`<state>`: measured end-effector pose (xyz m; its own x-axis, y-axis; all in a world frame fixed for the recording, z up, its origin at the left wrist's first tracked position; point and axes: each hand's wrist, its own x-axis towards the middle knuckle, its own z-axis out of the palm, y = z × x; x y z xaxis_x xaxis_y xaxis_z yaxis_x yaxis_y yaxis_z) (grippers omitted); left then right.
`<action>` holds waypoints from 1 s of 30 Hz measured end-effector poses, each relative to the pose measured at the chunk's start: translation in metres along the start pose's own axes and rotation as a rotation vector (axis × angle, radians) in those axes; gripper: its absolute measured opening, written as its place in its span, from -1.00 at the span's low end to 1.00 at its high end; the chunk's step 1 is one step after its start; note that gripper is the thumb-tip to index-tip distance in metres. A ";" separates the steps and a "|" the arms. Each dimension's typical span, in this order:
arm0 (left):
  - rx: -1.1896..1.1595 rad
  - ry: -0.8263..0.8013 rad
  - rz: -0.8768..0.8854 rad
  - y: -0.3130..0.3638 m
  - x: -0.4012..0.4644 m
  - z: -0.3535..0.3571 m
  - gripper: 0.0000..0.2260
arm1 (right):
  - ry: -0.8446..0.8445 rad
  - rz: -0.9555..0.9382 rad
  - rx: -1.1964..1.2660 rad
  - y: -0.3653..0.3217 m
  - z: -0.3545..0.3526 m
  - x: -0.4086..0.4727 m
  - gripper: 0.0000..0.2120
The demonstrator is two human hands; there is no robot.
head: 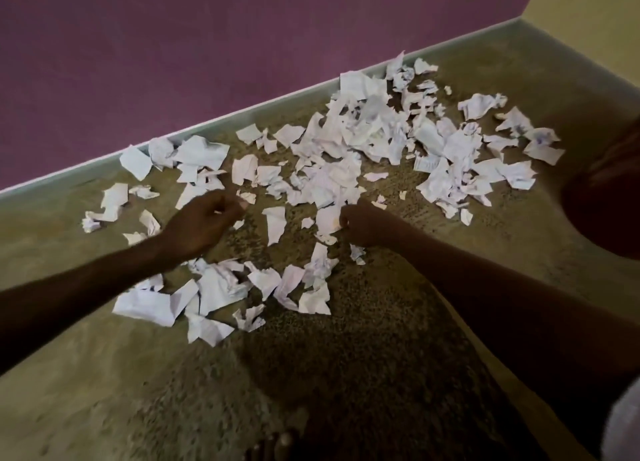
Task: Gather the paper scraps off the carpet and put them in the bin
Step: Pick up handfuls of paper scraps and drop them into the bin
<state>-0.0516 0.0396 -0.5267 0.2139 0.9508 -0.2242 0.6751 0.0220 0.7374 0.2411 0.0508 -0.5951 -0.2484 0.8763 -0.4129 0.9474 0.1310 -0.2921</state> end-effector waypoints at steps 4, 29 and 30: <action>0.038 0.008 0.033 -0.044 -0.018 0.031 -0.86 | 0.084 -0.002 0.023 0.010 0.040 -0.006 -0.65; 0.769 0.027 0.363 -0.117 -0.039 0.111 -0.65 | 0.284 -0.161 -0.207 -0.064 0.116 -0.040 -0.13; 0.768 0.018 0.366 -0.116 -0.038 0.111 -0.67 | 0.289 -0.170 -0.226 -0.063 0.119 -0.039 -0.13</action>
<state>-0.0600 -0.0330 -0.6741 0.5056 0.8618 -0.0409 0.8585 -0.4979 0.1227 0.1668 -0.0468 -0.6632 -0.3692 0.9233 -0.1059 0.9261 0.3560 -0.1251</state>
